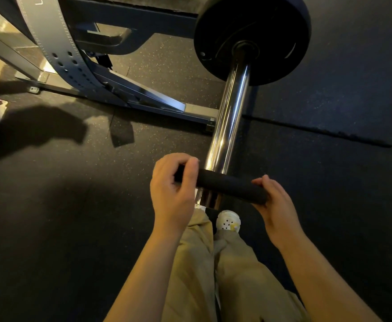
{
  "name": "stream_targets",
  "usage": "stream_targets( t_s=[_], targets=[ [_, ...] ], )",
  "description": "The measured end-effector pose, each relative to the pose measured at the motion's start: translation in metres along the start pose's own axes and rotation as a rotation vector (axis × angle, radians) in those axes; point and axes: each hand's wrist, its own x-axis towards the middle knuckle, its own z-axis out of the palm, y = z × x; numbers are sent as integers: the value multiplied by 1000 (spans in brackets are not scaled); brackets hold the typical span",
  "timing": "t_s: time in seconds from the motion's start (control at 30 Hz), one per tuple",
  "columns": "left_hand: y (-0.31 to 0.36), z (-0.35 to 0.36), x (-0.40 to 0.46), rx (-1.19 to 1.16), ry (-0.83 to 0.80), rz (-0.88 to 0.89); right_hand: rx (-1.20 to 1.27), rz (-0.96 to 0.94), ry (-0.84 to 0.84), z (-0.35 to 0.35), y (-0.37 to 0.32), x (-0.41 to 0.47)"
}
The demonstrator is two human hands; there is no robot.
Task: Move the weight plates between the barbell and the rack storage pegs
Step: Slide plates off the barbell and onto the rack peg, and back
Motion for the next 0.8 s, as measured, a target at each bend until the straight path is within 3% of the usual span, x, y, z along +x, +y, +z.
stream_targets(
  t_s=[0.13, 0.2, 0.37, 0.57, 0.8],
  targets=[
    [-25, -3, 7, -704, 198, -833, 221, 138, 24, 3, 0, 0],
    [-32, 3, 9, -898, 177, -1025, 319, 249, 15, 6, 0, 3],
    [-30, 11, 13, -951, 174, -990, 531, 411, 60, 22, -14, 11],
    [-40, 12, 0, -1152, 188, -1043, 532, 409, 97, 16, -14, 0],
    [-44, 13, -20, -1242, 420, -1165, 471, 470, 127, 23, -2, -37]
  ],
)
